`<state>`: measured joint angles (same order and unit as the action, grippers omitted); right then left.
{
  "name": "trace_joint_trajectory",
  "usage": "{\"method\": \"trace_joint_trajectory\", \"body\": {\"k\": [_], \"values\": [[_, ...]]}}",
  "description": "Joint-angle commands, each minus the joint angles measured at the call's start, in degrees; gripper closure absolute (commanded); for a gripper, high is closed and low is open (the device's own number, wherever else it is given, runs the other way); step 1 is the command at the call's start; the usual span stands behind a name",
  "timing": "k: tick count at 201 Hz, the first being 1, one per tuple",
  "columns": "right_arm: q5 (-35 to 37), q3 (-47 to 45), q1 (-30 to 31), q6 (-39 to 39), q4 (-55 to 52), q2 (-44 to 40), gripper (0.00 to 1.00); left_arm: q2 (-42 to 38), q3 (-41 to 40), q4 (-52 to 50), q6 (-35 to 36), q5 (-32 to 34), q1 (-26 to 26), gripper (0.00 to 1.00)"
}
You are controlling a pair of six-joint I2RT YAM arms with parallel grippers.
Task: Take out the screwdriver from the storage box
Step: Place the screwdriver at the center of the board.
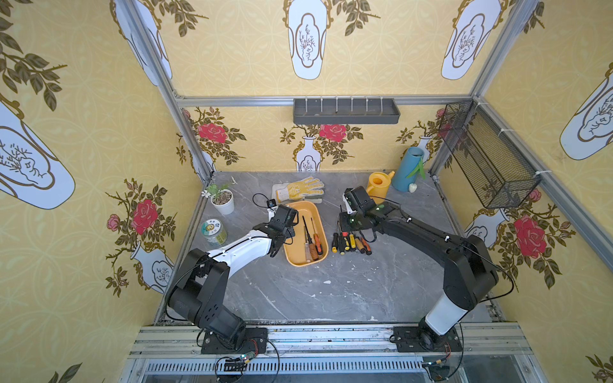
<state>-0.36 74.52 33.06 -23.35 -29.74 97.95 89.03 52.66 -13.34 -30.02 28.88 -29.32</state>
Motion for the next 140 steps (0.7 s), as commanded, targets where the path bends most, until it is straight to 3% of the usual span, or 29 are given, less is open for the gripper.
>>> {"method": "trace_joint_trajectory", "body": {"k": [1,140], "values": [[-0.9,0.9,0.0,-0.1,-3.4,2.2,1.00,0.4,0.4,1.8,-0.1,0.2,0.0,1.00],[2.9,4.4,0.0,0.5,-9.6,9.3,0.96,0.5,0.6,1.6,0.1,0.2,0.0,1.00]]}}
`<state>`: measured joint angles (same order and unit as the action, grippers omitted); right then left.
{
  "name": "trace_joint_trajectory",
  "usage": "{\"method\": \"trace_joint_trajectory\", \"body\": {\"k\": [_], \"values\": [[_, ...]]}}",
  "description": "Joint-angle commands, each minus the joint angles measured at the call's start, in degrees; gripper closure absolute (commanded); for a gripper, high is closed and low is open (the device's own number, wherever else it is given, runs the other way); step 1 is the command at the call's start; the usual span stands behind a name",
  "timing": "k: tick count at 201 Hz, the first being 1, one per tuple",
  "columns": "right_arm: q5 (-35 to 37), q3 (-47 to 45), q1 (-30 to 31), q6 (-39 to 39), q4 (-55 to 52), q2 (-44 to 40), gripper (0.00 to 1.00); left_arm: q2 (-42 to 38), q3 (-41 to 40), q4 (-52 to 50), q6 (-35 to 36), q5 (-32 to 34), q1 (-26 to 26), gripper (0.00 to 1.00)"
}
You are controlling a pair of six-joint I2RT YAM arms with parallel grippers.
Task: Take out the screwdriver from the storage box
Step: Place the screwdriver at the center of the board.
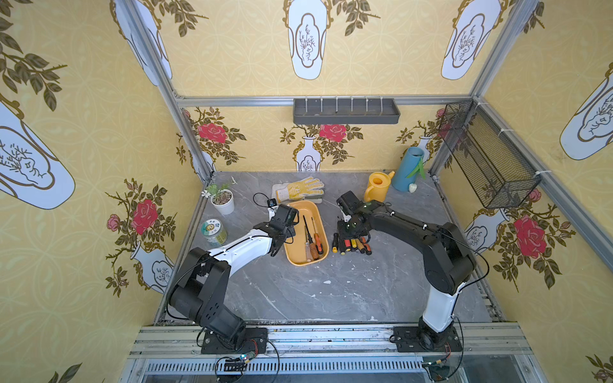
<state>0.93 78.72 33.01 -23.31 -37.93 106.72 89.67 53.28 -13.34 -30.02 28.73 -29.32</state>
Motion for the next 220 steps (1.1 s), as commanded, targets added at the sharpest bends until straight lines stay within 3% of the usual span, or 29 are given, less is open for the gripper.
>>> {"method": "trace_joint_trajectory", "body": {"k": [1,28,82,220], "values": [[1.6,0.2,0.1,0.5,-1.4,0.5,0.96,-0.1,0.0,1.6,0.1,0.4,0.0,1.00],[1.7,0.5,0.1,0.5,-2.1,0.8,0.82,-0.2,-0.3,1.6,0.0,0.5,0.0,1.00],[1.1,0.6,0.6,0.4,-2.3,0.5,0.70,-0.5,-0.5,1.6,0.0,0.6,0.0,1.00],[4.1,2.3,1.9,0.4,-2.7,-4.1,0.63,-0.4,-0.6,1.6,-0.3,0.4,0.0,1.00]]}}
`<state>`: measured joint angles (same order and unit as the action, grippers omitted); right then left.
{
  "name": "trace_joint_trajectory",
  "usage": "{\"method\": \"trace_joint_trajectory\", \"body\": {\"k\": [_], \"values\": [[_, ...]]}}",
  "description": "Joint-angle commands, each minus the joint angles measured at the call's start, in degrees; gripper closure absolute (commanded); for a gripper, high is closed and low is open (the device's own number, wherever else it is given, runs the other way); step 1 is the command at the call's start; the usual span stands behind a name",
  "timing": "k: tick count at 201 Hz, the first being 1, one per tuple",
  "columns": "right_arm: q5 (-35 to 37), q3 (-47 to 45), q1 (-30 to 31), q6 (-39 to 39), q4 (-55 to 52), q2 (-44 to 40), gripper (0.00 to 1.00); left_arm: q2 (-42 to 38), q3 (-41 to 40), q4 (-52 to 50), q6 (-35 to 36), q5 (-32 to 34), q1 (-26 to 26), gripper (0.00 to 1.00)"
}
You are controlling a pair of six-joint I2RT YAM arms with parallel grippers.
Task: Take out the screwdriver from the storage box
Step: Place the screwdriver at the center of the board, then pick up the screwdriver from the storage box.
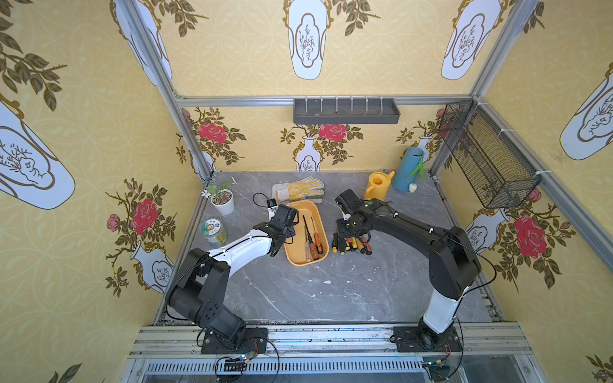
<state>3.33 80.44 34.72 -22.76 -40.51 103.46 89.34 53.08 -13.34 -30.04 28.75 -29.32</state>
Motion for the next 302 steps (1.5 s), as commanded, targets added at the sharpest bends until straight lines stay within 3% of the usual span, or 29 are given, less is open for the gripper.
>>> {"method": "trace_joint_trajectory", "body": {"k": [1,89,155,240,302], "values": [[1.6,0.6,0.2,-0.1,-0.1,-0.8,0.63,0.0,-0.4,1.6,-0.3,0.4,0.0,1.00],[-2.6,-0.3,7.5,0.5,9.9,-3.3,0.62,-0.3,-0.5,1.9,-0.4,0.3,0.0,1.00],[-8.9,0.3,11.8,-2.8,14.5,1.8,0.65,-0.5,-0.7,2.0,-0.7,0.2,0.0,1.00],[-14.0,0.2,13.1,-6.6,19.4,6.9,0.66,-0.6,-1.0,2.3,-0.7,-0.2,0.0,1.00],[-12.7,2.2,13.4,-8.4,17.2,11.1,0.66,-1.0,-1.0,2.2,-0.2,0.0,0.0,1.00]]}}
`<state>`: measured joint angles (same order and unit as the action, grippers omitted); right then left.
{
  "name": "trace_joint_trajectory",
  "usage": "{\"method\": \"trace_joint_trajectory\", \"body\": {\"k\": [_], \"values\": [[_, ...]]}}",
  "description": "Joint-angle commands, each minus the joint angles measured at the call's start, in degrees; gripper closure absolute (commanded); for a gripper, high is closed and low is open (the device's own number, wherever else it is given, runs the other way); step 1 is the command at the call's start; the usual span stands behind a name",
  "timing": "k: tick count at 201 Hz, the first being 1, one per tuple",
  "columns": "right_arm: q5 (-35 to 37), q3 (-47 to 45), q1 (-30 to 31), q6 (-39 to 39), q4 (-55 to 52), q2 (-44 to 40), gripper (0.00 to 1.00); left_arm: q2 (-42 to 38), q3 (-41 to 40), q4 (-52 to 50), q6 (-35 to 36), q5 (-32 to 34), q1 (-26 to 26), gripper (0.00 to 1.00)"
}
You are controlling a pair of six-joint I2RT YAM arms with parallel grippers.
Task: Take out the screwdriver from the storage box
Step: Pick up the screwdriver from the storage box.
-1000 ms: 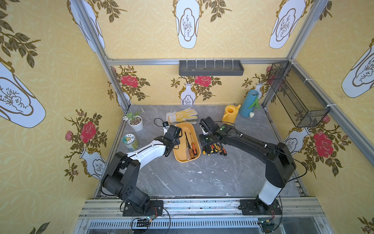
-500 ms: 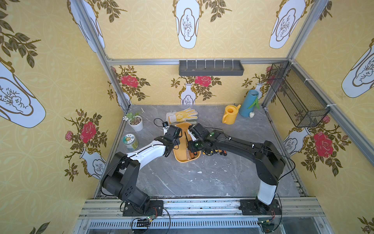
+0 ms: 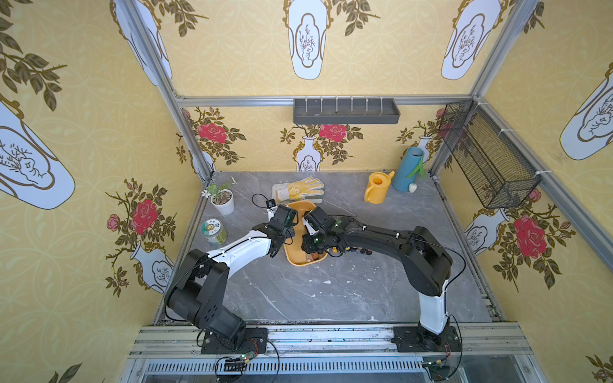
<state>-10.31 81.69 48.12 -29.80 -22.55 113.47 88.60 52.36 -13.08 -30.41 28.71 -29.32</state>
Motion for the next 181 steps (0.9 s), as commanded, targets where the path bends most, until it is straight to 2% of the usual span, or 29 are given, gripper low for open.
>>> {"method": "trace_joint_trajectory", "body": {"k": [1,55,101,145,181], "values": [[1.0,0.9,0.0,-1.4,-0.8,1.1,0.66,-0.2,-0.2,2.0,0.2,0.1,0.1,1.00],[3.6,1.5,0.2,-1.7,-2.5,3.5,0.66,-0.4,-0.2,1.9,0.2,-0.1,0.0,1.00],[10.3,4.1,1.6,-1.4,-5.9,6.0,0.63,-0.3,-0.4,1.9,0.2,0.1,0.1,1.00],[9.5,4.5,2.0,-2.1,-5.2,9.3,0.62,-0.3,0.0,1.9,0.0,0.1,0.0,1.00],[9.4,4.2,2.1,-2.0,-4.7,9.6,0.67,-0.8,0.2,1.4,0.3,0.4,0.0,1.00]]}}
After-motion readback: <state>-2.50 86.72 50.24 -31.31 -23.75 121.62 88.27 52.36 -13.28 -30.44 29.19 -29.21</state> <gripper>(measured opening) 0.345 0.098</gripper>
